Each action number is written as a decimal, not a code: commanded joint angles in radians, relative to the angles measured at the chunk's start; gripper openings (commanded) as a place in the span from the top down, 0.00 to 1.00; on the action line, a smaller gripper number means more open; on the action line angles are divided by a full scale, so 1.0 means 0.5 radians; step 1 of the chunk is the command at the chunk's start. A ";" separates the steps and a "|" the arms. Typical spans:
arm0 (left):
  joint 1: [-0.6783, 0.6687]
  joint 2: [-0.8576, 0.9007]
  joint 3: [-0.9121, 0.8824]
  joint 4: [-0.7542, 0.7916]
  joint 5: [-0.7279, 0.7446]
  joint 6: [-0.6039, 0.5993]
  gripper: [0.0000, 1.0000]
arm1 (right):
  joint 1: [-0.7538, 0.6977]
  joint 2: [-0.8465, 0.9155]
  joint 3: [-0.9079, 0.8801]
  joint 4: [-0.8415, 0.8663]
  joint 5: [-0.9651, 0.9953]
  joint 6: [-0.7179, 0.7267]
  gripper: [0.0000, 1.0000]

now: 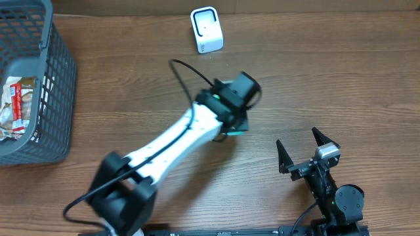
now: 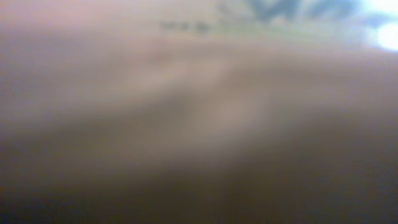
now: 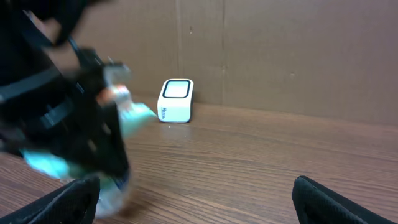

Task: Scan the item barcode
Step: 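Lift the grasped items out and carry them toward the table center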

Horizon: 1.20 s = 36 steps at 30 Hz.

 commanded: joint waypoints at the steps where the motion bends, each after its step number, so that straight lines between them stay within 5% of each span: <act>1: -0.093 0.095 0.021 0.119 -0.084 -0.094 0.96 | -0.009 -0.018 -0.021 0.008 0.008 0.007 0.00; 14: -0.286 0.232 0.021 0.322 -0.088 -0.127 0.96 | -0.009 -0.018 -0.021 0.008 0.008 0.007 0.00; 19: -0.300 0.244 0.021 0.309 -0.090 -0.126 0.88 | -0.009 -0.018 -0.021 0.008 0.008 0.007 0.00; 25: -0.300 0.244 0.021 0.313 -0.024 -0.123 0.44 | -0.009 -0.018 -0.021 0.008 0.008 0.007 0.00; 36: -0.294 0.241 0.027 0.320 -0.001 0.011 0.00 | -0.009 -0.018 -0.021 0.008 0.008 0.007 0.00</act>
